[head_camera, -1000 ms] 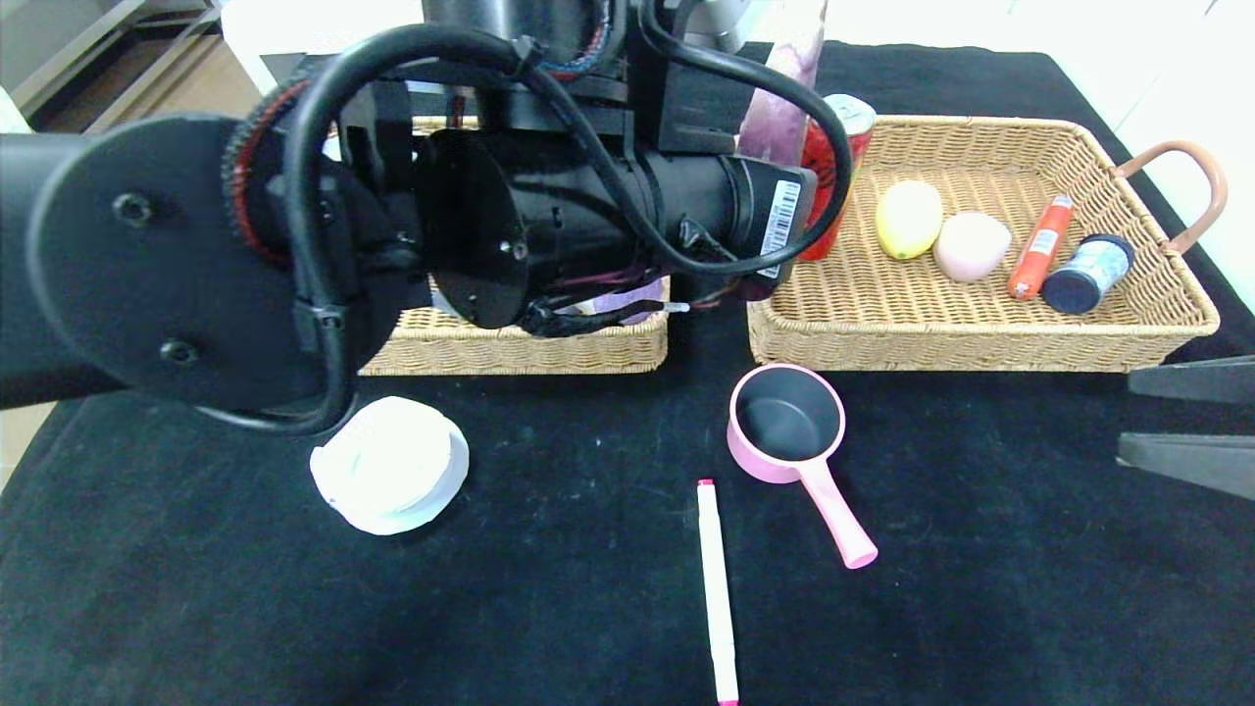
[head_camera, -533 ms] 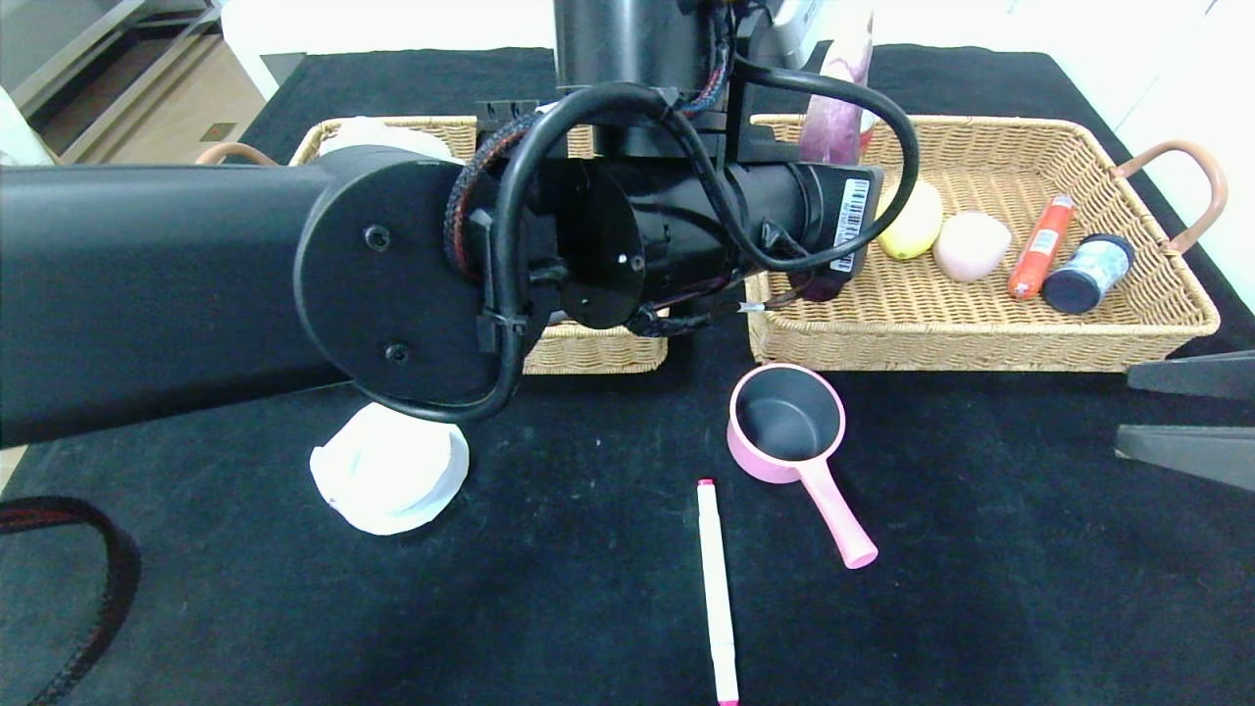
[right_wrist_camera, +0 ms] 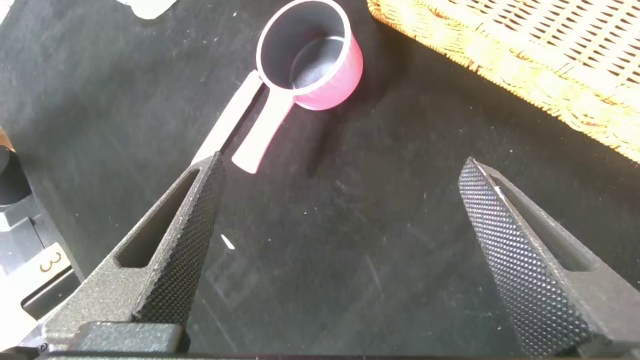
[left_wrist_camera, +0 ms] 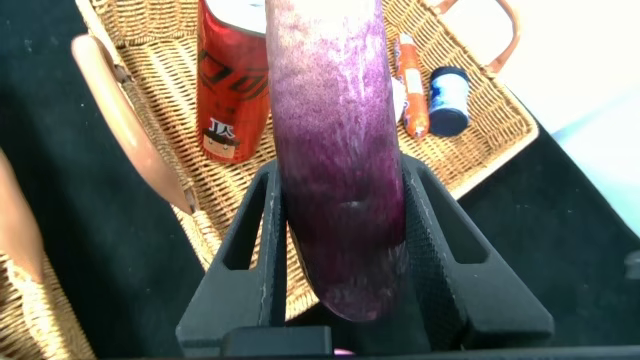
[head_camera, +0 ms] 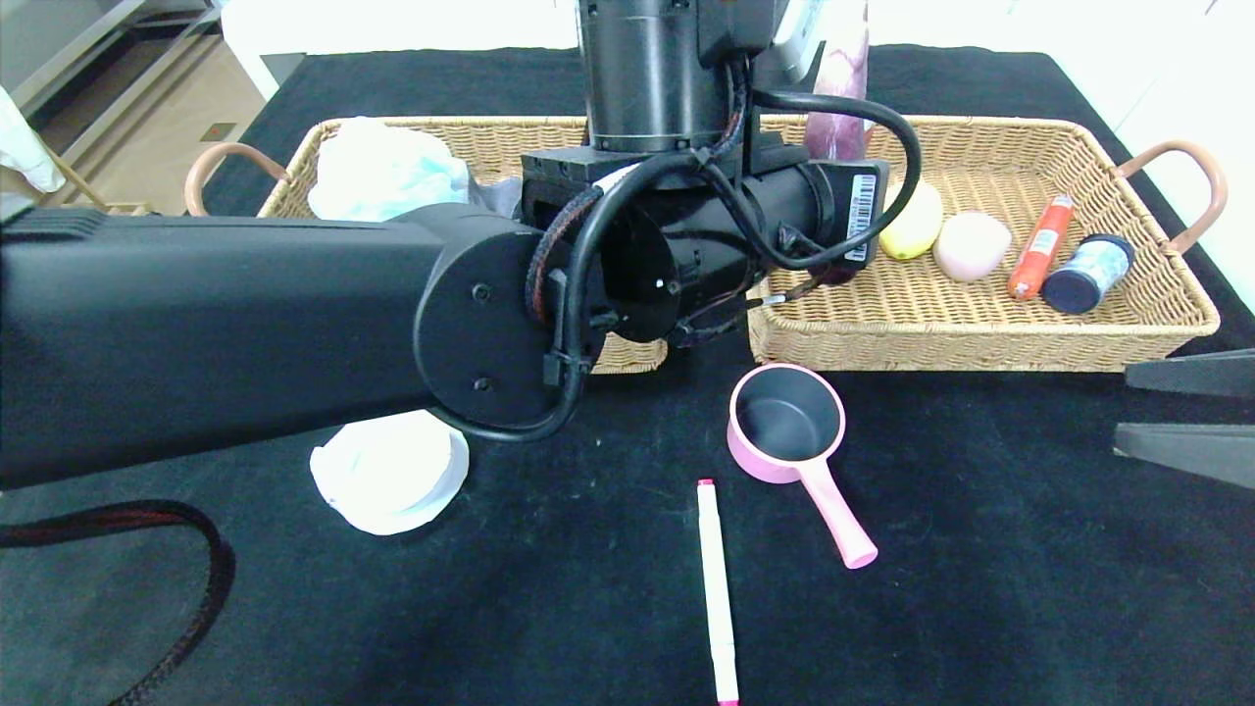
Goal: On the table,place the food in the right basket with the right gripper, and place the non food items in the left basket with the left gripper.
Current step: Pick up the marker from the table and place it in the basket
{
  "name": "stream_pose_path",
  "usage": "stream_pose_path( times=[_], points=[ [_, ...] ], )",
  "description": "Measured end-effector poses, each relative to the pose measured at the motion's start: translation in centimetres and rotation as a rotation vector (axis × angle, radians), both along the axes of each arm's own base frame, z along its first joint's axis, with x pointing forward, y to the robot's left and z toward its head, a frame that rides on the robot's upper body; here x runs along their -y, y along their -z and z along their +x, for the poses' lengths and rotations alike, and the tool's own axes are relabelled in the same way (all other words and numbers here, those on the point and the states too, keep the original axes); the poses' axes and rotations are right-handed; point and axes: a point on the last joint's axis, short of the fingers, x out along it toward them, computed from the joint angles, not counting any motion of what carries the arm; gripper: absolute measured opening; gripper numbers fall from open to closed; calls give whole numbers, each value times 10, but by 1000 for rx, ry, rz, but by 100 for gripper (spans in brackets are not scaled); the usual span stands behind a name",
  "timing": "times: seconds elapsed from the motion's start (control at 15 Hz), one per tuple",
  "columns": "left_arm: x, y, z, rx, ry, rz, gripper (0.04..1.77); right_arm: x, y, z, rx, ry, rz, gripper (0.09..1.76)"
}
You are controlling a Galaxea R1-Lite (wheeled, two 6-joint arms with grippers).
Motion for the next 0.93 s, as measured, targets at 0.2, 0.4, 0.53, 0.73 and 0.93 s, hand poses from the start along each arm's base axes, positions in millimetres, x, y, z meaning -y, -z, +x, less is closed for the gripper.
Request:
stream_pose_path(
  times=[0.2,0.4,0.53,0.73,0.93],
  points=[
    [2,4,5,5,-6,-1,77,0,0,1,-1,-1,-2,171],
    [2,9,13,16,-21,-7,77,0,0,3,4,0,-2,171],
    [2,11,16,15,-25,-6,77,0,1,4,2,1,0,171],
    [1,11,18,17,-30,-6,97,0,2,5,-1,0,0,171],
    [1,10,19,20,-20,-8,121,0,2,5,-2,0,0,171]
  ],
)
